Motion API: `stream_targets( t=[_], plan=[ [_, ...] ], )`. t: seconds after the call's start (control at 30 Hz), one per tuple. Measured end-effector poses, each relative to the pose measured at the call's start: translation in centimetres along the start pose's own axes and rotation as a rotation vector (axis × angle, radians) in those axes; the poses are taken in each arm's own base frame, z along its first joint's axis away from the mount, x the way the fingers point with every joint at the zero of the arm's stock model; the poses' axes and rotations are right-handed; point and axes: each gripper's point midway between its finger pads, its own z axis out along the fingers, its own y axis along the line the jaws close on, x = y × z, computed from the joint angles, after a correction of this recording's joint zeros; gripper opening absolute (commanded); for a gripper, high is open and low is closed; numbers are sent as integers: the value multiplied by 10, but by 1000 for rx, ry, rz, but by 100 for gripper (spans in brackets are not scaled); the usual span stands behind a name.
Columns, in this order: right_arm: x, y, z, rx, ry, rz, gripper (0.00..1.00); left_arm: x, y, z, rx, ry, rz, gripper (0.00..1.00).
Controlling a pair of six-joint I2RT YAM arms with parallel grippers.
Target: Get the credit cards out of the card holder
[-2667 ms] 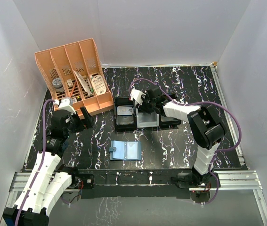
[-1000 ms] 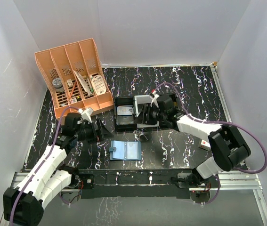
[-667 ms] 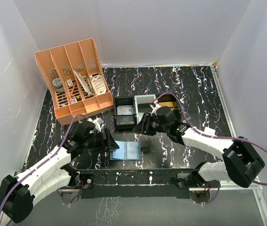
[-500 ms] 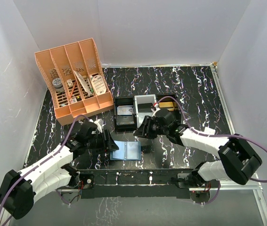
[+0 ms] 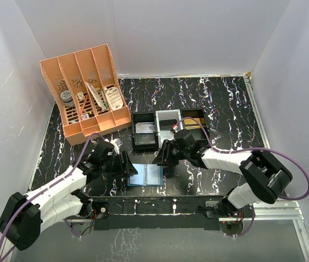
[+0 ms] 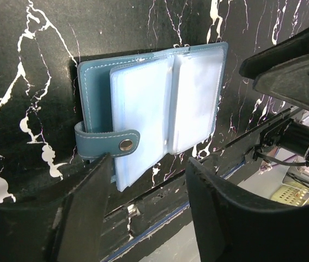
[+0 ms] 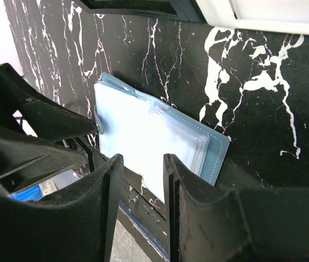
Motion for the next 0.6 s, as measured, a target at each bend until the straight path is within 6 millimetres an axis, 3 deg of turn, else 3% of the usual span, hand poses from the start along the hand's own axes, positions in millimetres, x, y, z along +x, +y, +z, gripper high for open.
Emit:
stream_targets(
  t=[0.2, 0.6],
  plan=[
    [6, -3, 4, 6, 24, 9, 33, 4, -2, -8, 9, -1, 2, 60],
    [17, -17, 14, 50, 66, 38, 33, 11, -6, -4, 39, 55, -8, 39]
  ],
)
